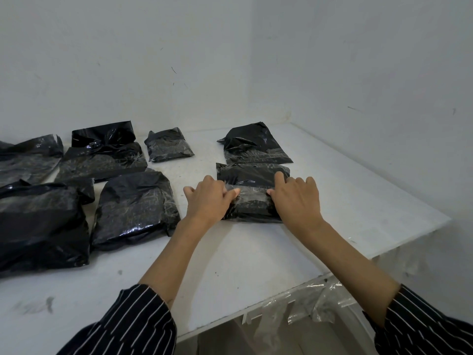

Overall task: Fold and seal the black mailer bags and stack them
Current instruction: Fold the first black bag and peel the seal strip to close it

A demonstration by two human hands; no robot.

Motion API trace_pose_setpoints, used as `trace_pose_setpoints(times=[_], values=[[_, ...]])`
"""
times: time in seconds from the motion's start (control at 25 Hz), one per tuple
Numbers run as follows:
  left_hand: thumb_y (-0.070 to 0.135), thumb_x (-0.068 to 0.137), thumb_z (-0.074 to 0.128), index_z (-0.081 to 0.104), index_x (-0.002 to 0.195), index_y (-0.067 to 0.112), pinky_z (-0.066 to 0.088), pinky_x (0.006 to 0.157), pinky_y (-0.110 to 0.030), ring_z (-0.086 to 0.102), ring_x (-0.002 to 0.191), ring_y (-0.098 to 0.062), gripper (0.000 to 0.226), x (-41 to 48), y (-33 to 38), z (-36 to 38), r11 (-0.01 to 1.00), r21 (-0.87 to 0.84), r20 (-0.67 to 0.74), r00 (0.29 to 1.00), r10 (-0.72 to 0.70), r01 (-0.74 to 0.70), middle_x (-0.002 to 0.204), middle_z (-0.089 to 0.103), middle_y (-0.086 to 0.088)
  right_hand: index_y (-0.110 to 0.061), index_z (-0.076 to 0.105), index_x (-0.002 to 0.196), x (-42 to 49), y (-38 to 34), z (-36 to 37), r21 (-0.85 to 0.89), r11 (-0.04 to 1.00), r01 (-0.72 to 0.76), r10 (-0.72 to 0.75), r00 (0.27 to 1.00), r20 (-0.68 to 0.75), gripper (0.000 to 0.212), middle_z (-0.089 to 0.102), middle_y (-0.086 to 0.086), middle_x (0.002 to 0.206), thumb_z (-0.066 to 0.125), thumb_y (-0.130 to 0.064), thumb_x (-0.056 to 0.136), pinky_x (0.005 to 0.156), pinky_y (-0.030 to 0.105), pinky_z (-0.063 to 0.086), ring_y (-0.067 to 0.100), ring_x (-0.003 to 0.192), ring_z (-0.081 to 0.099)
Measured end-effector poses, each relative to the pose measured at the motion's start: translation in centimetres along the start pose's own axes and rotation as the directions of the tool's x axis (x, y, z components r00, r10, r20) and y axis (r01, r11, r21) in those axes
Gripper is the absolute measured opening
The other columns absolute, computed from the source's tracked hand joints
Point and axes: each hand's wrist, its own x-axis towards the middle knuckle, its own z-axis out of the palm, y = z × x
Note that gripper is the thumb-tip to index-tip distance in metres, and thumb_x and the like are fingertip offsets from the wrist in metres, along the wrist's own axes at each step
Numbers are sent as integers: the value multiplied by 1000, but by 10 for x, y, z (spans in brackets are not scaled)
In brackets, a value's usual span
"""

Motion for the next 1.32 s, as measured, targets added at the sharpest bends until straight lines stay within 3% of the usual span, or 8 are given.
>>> trace_pose_setpoints(times=[0.32,0.52,0.68,0.84,0.96,1.08,1.2,1.32], values=[[39,101,27,62,91,20,23,91,-39,57,88,-22,41,0,-6,10,971,226,-114,988,105,-77,94,58,-3,-11,41,109,3,0,-1,62,997,-46,38,990,133,27,61,3,91,34,-36,102,71,31,25,23,71,39],[46,97,37,53,108,11,30,95,-43,55,97,-27,41,-6,-2,10,934,343,-234,972,-20,102,105,59,-9,-15,34,93,4,-1,-2,36,995,-92,88,990,114,22,64,1,88,53,-25,95,74,33,22,23,74,36],[41,92,41,58,115,6,39,101,-38,55,111,-26,45,-24,12,21,894,196,-277,852,445,-403,119,57,-11,-16,31,88,6,-3,-4,102,991,-86,77,993,89,23,66,3,87,50,-26,96,75,35,22,27,74,48],[51,96,28,27,145,8,-7,112,-23,17,144,-16,65,-36,26,38,925,30,-93,920,381,-380,154,26,-8,-15,49,90,18,16,-7,396,906,-147,66,975,212,9,64,6,94,50,-22,95,82,35,35,28,92,59],[60,89,9,9,150,8,-19,106,-20,4,146,-13,80,-33,25,45,923,93,-56,924,378,-373,158,11,-5,-10,57,81,29,35,-6,640,732,-232,-20,932,361,9,63,7,78,59,-10,90,72,31,46,22,76,60],[59,89,-2,24,145,-2,5,114,-33,28,141,-20,87,-32,25,45,917,175,-16,930,368,-360,151,31,-14,-7,55,84,32,46,-10,775,559,-295,-89,908,409,11,60,9,61,57,3,89,55,21,45,14,52,57],[48,99,3,47,132,-5,39,102,-43,54,123,-26,76,-33,25,51,926,175,-61,935,349,-334,132,55,-19,-3,55,88,35,52,-16,828,469,-306,-139,901,412,10,61,13,62,56,7,88,49,15,43,7,44,55],[46,99,18,39,137,13,30,107,-46,48,127,-33,55,-35,22,58,909,137,-198,889,414,-393,134,51,-23,1,57,90,36,56,-18,825,444,-348,-156,877,454,6,63,13,62,56,7,88,50,16,43,10,45,52]])
